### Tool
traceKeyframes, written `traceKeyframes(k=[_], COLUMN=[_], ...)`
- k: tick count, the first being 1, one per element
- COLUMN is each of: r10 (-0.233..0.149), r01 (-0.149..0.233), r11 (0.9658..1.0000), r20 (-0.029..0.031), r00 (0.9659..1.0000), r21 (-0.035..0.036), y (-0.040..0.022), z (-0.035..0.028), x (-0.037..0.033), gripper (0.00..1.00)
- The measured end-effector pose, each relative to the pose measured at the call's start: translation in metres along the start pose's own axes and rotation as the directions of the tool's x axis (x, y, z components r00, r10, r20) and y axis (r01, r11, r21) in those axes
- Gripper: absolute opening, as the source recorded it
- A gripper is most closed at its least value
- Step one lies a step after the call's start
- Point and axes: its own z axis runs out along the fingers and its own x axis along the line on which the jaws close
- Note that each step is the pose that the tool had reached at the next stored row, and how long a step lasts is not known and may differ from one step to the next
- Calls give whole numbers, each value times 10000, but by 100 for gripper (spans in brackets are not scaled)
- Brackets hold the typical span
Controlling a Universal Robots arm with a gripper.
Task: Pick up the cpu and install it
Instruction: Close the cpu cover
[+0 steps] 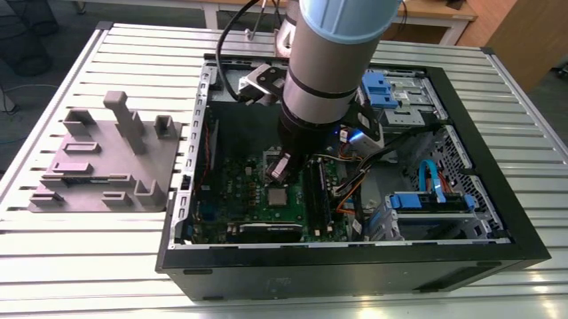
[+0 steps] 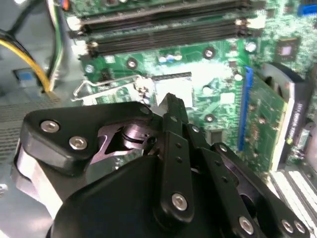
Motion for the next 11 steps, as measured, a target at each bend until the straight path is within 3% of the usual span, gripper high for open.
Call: traceKeyframes(k=[1, 2, 3, 5, 8, 11], r10=[-10, -28, -24, -110, -633, -1100], r01=[11, 54, 55, 141, 663, 1129], r11=[9999, 9989, 9987, 9984, 9962, 9919], r20=[137, 562, 587, 571, 535, 509], r00=[9999, 9984, 9983, 9983, 9966, 9926], r21=[-112, -459, -515, -544, -558, -574], y=[-11, -57, -80, -96, -97, -101], z=[-1, -4, 1, 10, 23, 32], x=[-9, -45, -67, -81, -81, -82], gripper=[11, 11, 11, 11, 11, 11])
